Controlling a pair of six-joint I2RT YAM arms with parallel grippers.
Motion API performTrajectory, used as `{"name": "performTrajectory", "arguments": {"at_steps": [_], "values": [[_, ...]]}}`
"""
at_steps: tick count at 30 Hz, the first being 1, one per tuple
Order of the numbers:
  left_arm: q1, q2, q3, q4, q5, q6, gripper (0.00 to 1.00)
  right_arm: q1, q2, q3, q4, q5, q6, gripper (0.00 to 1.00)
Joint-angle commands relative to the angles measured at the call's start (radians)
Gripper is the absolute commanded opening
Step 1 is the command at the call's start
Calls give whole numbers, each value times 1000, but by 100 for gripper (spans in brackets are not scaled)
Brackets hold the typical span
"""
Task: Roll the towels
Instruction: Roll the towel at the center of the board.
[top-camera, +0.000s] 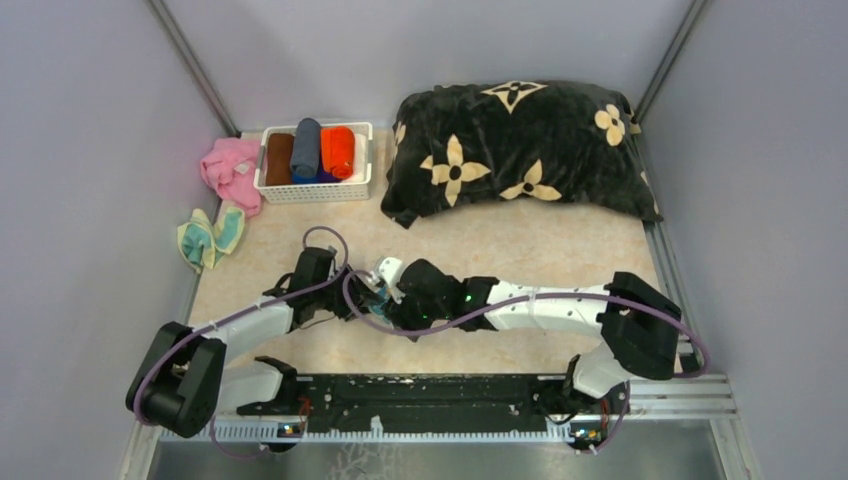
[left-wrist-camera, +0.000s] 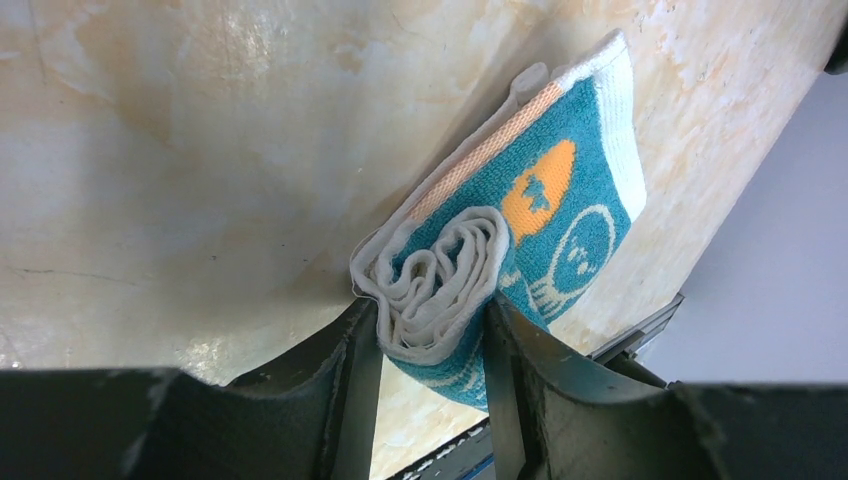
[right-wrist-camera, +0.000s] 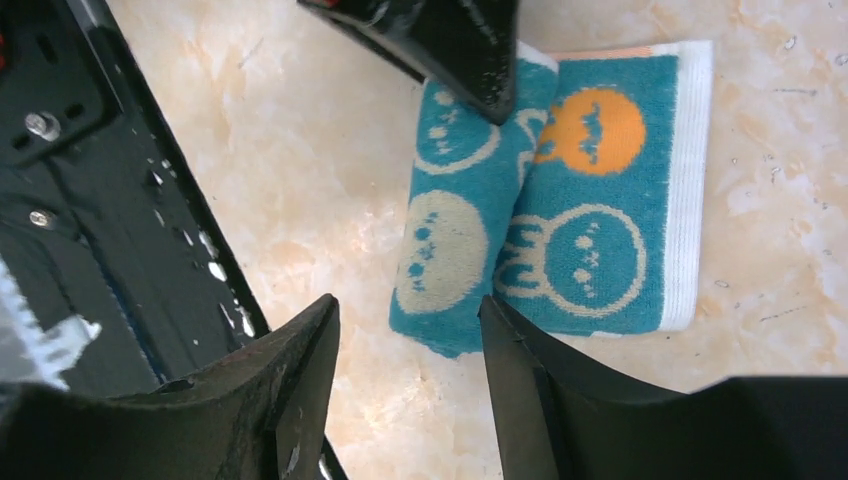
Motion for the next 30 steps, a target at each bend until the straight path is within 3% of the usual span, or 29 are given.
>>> {"name": "performTrajectory", "arguments": {"at_steps": [1,13,19,22,26,30], "values": [[-3,26,-4,-46,-56,36,46,115,52,67,-19,275,-125,54],[-2,23,7,-53,-71,51,48,192,309,92,-46,475,-167,54],[-1,54,59,-53,-69,95,52,192,354,60,-31,425,-163,41],[0,19,82,-83,-88,109,58,177,349,75,-45,316,-151,27],[3,-88,104,-163,-147,116,66,93,312,91,-35,42,-76,1],[4,-216,95,-238,-215,115,71,-22,325,102,16,-267,41,0]]}}
